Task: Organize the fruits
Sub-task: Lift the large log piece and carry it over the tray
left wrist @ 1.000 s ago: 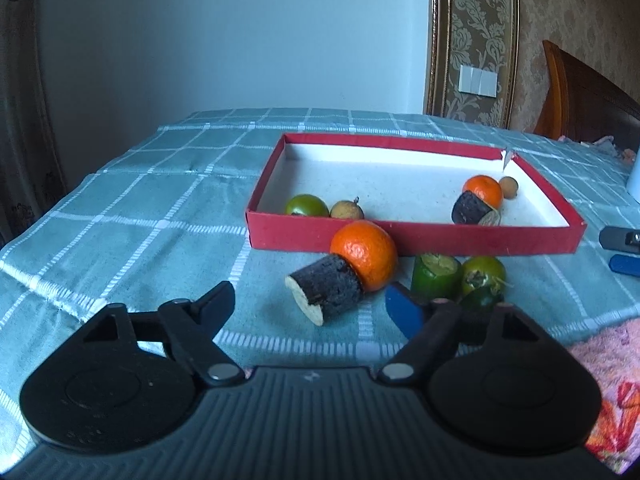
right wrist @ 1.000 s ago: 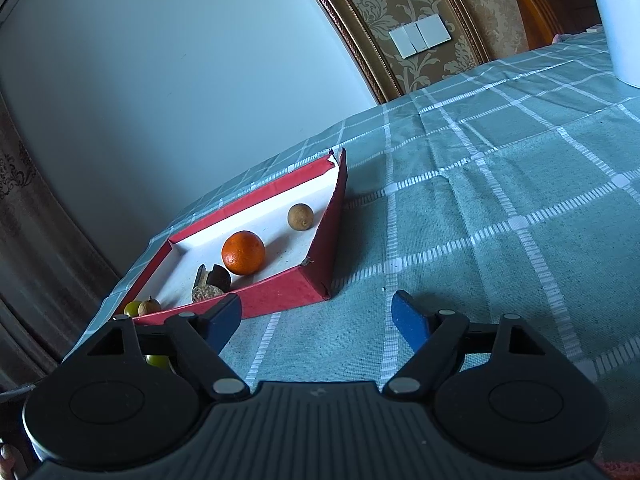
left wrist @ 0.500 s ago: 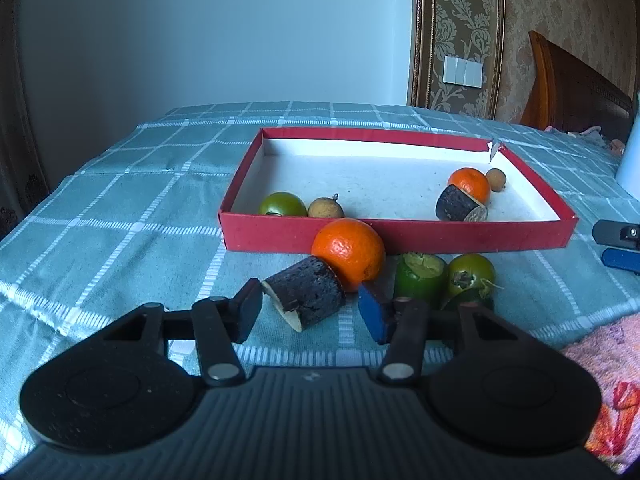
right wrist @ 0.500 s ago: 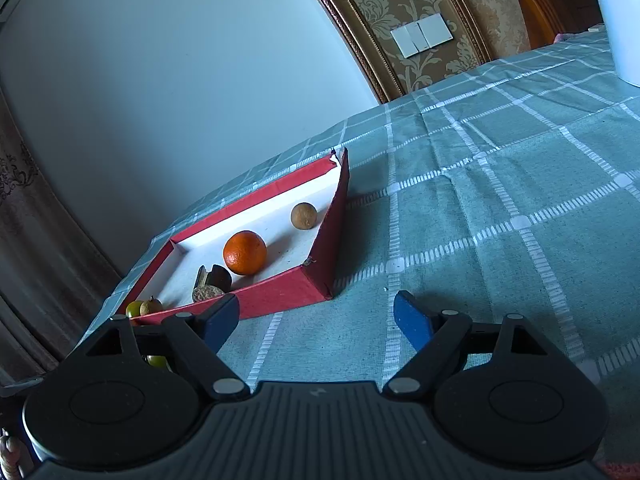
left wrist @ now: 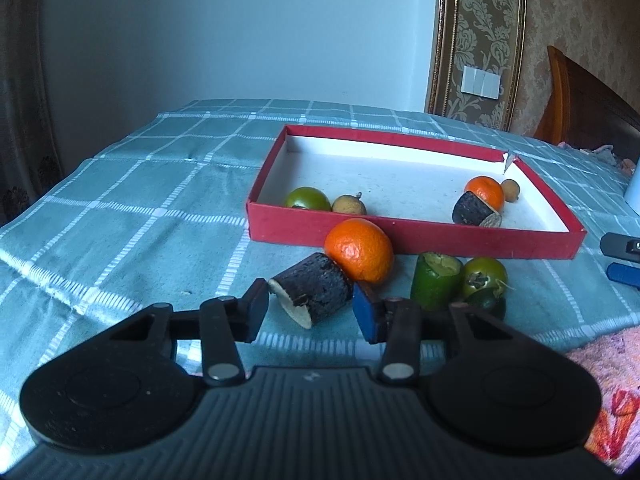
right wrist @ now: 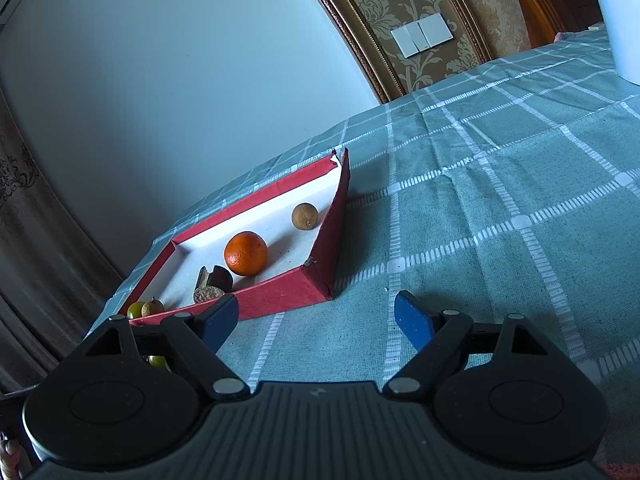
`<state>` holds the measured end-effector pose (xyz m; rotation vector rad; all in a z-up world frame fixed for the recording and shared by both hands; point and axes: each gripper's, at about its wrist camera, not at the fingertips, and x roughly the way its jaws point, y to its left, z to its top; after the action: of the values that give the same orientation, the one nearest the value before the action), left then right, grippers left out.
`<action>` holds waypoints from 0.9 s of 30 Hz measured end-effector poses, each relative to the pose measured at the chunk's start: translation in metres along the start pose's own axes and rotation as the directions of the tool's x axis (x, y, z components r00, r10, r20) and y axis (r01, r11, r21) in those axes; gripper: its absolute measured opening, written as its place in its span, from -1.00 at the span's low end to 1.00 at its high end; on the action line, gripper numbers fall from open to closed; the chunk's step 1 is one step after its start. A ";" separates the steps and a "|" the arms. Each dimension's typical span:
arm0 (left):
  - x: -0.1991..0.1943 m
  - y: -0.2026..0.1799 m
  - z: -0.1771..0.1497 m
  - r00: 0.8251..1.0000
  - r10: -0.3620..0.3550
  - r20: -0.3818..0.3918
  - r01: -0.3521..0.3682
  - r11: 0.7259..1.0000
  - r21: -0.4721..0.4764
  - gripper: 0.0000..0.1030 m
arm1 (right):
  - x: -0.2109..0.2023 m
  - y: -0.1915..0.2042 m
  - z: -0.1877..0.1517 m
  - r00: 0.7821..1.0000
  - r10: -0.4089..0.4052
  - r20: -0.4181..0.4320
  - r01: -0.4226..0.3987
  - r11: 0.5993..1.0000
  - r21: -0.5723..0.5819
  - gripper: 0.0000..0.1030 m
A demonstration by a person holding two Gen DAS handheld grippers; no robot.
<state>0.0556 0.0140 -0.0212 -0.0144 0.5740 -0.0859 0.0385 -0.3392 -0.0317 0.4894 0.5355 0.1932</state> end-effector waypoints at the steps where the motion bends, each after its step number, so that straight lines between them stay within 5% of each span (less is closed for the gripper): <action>1: -0.001 0.001 -0.001 1.000 0.002 0.000 -0.002 1.000 0.001 -0.18 | 0.000 0.001 0.000 1.000 0.000 0.000 0.000 1.000 0.000 0.66; 27: -0.015 0.007 -0.008 0.998 0.064 0.025 -0.063 0.998 -0.010 -0.18 | 0.002 0.005 0.000 1.000 -0.020 -0.009 0.020 0.999 -0.032 0.68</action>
<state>0.0397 0.0221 -0.0201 -0.0059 0.5492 -0.0213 0.0398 -0.3343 -0.0300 0.4525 0.5459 0.1848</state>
